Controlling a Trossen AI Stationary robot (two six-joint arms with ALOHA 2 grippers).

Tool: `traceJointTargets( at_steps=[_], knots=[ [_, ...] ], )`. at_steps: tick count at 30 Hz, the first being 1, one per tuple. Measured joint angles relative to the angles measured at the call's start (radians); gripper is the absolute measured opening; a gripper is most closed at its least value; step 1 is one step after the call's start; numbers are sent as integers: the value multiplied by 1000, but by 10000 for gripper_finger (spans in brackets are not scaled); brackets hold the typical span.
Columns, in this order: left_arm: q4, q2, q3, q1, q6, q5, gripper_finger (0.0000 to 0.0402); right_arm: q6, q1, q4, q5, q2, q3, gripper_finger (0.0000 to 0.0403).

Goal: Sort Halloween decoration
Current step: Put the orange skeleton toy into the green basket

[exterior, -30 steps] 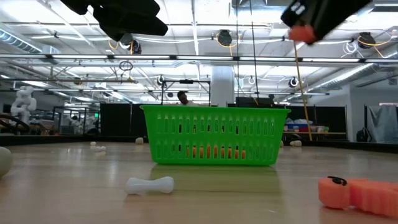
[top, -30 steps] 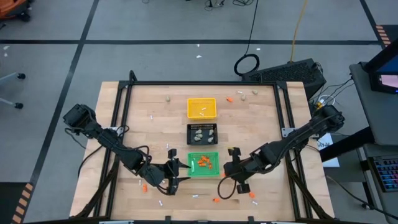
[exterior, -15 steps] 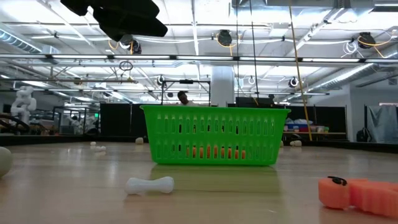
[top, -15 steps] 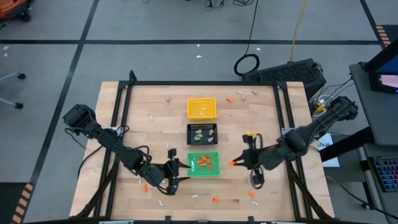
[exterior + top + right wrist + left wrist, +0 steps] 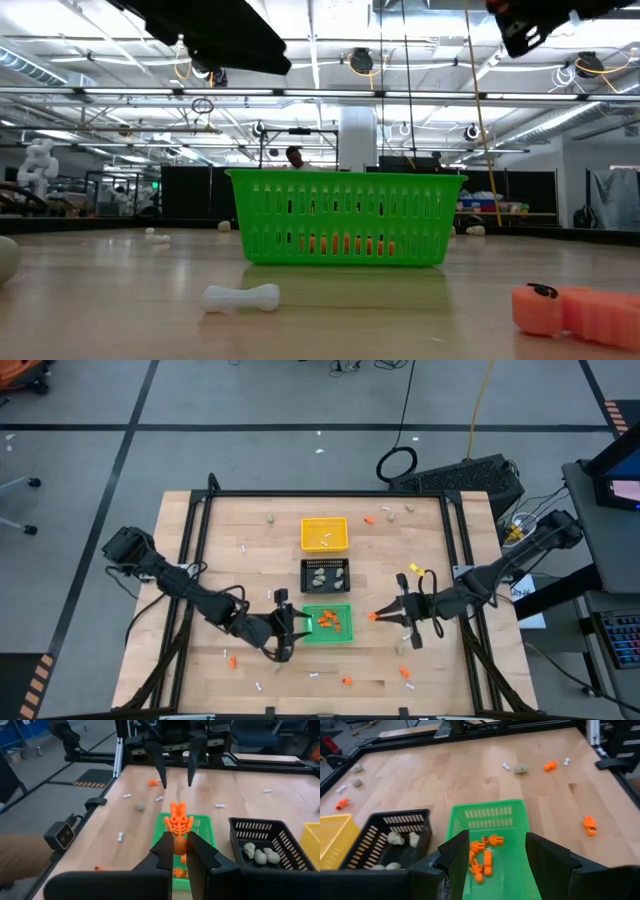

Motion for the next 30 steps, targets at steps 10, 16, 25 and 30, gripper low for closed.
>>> traceJointTargets(
  at_steps=[10,16,25,30],
  knots=[
    [-5,0,0,25,0,1,193,-41,0,101,-1,0,-23,9],
    [-8,0,0,21,-3,4,193,-47,0,98,-2,0,-23,9],
    [-7,0,0,21,-9,4,193,-93,0,98,-2,0,-23,9],
    [-7,0,0,21,-9,4,193,-105,0,98,-2,0,-23,9]
  ],
)
